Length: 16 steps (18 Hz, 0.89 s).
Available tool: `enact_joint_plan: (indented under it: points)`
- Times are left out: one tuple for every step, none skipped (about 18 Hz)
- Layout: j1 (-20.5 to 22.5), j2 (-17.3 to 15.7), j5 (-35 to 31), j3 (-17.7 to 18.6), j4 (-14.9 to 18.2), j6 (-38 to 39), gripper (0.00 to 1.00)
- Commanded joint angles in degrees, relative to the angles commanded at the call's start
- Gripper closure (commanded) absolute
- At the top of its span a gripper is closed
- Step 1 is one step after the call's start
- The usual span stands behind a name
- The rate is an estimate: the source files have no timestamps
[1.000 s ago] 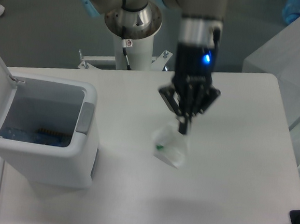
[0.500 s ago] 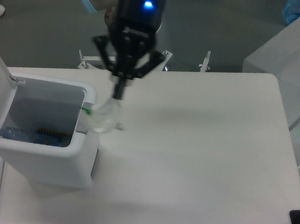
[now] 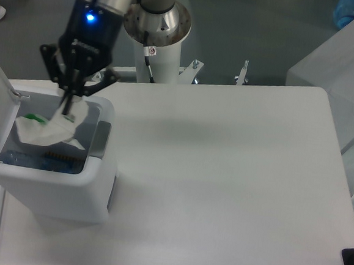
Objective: Place the trash in the trash can
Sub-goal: 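Open the gripper to drop the bag into the bin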
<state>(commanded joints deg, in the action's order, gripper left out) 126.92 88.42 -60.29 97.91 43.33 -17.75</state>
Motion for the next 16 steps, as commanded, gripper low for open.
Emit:
enact_joint_plan:
  points:
    - [-0.44,0.35,0.0,0.17,0.0,0.0,0.95]
    - [-0.88,0.7,-0.09,0.61,-0.09,0.0,0.93]
    - [-1.23,0.97,0.0,0.96,-0.09,0.0,0.89]
    - [-1.58,1.06,0.0,1.58,-0.09,0.0,0.86]
    - [-1.67,1.06,-0.09,2.02,-0.09,0.0,0.85]
    - [-1.76,1.06,-0.09,2.28,-0.09,0.0,0.85]
    - [-1.76,1.14,-0.09,2.63,-0.17,0.0,0.8]
    - [-1.76,1.32,-0.09,2.64,-0.26,0.0,0.66]
    - [-1.76,1.76,-0.09,2.29,-0.26,0.0,0.55]
    - [-1.67,1.93,-0.09,1.94,-0.44,0.0,0.4]
    - [-1.67,2.2,-0.35,1.32,-0.7,0.0,0.25]
    - [-1.67,2.29,-0.79,0.27,-0.62,-0.61,0.0]
    - [-1.67,2.63,-1.4,-1.22,-0.53,-1.92,0.0]
    - [-1.59,3.33,-2.1,-3.06,-0.53,-2.98,0.0]
    - [-1.5,3.69,-3.07,-4.38,-0.88,-4.47,0.0]
    - [-0.45,4.22,-4.9,-5.09,-1.14,-7.01,0.0]
